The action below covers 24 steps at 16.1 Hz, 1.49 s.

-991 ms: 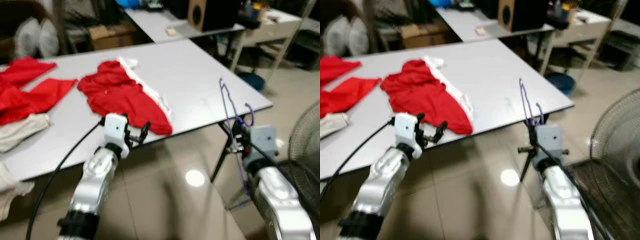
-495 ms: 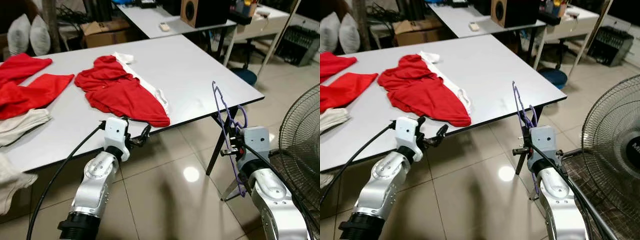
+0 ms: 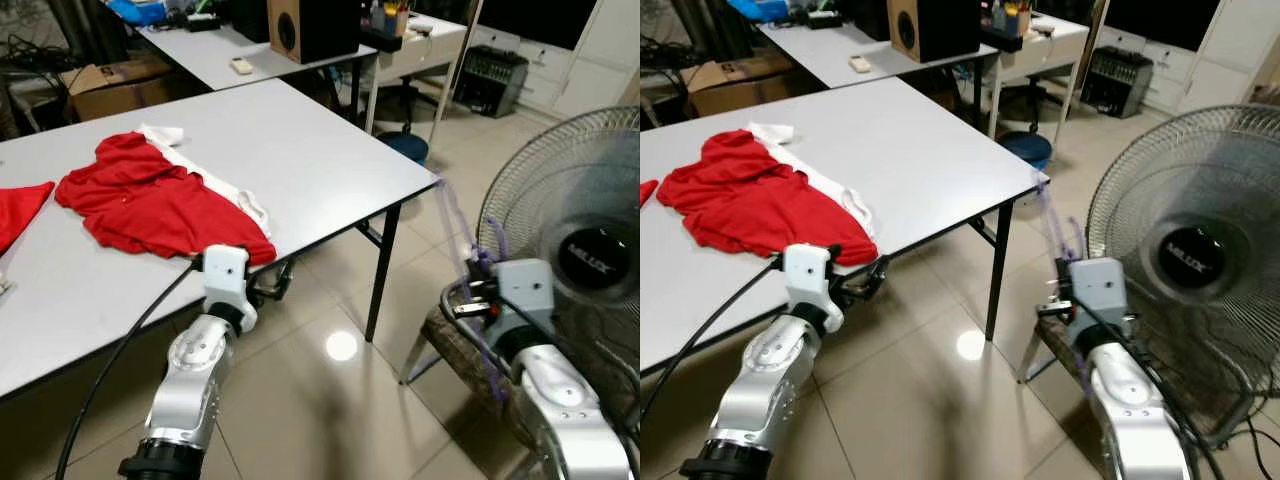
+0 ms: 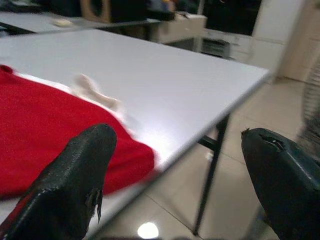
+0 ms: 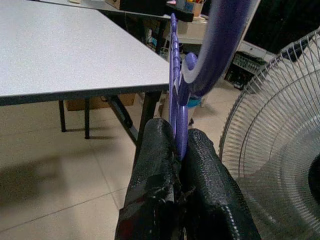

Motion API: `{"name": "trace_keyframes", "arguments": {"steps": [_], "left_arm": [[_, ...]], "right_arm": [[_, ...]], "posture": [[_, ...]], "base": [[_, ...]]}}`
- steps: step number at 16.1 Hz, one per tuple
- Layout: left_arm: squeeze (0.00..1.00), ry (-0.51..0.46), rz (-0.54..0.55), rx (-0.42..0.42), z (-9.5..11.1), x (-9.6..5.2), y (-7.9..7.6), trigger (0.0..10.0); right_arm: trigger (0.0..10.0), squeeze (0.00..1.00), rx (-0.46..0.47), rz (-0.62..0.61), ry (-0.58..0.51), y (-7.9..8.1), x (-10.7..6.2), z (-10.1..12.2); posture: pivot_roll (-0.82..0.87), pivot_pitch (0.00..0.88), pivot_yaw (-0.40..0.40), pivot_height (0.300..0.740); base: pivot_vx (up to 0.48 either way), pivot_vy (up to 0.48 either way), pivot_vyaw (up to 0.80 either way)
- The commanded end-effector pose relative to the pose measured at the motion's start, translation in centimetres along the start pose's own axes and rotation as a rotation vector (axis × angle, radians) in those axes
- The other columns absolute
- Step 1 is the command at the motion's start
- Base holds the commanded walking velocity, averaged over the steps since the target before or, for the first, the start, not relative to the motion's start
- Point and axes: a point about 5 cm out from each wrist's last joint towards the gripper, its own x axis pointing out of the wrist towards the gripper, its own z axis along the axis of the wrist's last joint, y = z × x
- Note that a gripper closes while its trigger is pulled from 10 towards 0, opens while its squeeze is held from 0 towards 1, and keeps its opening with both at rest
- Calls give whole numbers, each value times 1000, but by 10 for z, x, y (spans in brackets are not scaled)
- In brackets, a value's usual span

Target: Hang hanger

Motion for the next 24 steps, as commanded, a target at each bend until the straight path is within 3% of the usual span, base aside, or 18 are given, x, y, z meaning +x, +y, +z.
{"name": "trace_keyframes", "arguments": {"steps": [1,5,7,9,11,13,14,18,20,21,23,24], "left_arm": [[0,-22,58,19,7,-2,13,10000],[0,-35,107,38,10,-3,20,10000],[0,-36,107,42,11,-4,21,10000],[0,-39,103,48,12,-4,22,10000],[0,-54,78,36,14,-3,22,10000],[0,-59,-13,37,15,-3,21,10000],[0,-52,-40,57,15,-3,22,10000],[0,32,-354,211,13,-6,26,10000],[0,70,-437,258,11,-4,27,10000],[0,118,-501,331,7,-2,28,10000],[0,178,-503,417,2,6,33,10000],[0,219,-474,478,-1,10,39,8980]], "right_arm": [[10000,0,2,30,-25,7,4,6],[10000,0,9,80,-32,11,6,8],[10000,0,-43,121,-30,17,8,9],[10000,0,-37,116,-34,19,6,8],[10000,0,0,88,-28,16,6,6],[10000,0,0,71,-26,15,5,5],[10000,0,-1,69,-30,15,3,5],[10000,0,8,82,-29,16,4,3],[10000,0,0,104,-22,18,5,3],[10000,0,-13,118,-22,20,5,4],[10000,0,-28,124,-24,21,4,4],[10000,0,-31,120,-20,21,2,3]], "posture": [[-211,0,-13,740],[-196,0,-16,740],[-194,0,-13,740],[-194,0,-12,740],[-190,0,-1,740],[-198,0,12,740],[-209,0,26,740],[-208,0,45,740],[-213,0,58,740],[-218,0,65,740],[-224,0,74,740],[-230,0,82,740]], "base": [[334,0,0],[335,0,0],[336,0,0],[334,0,800],[154,0,0],[0,0,0],[0,0,0],[0,0,0],[0,0,0],[0,0,0],[0,0,0],[0,0,0]]}}
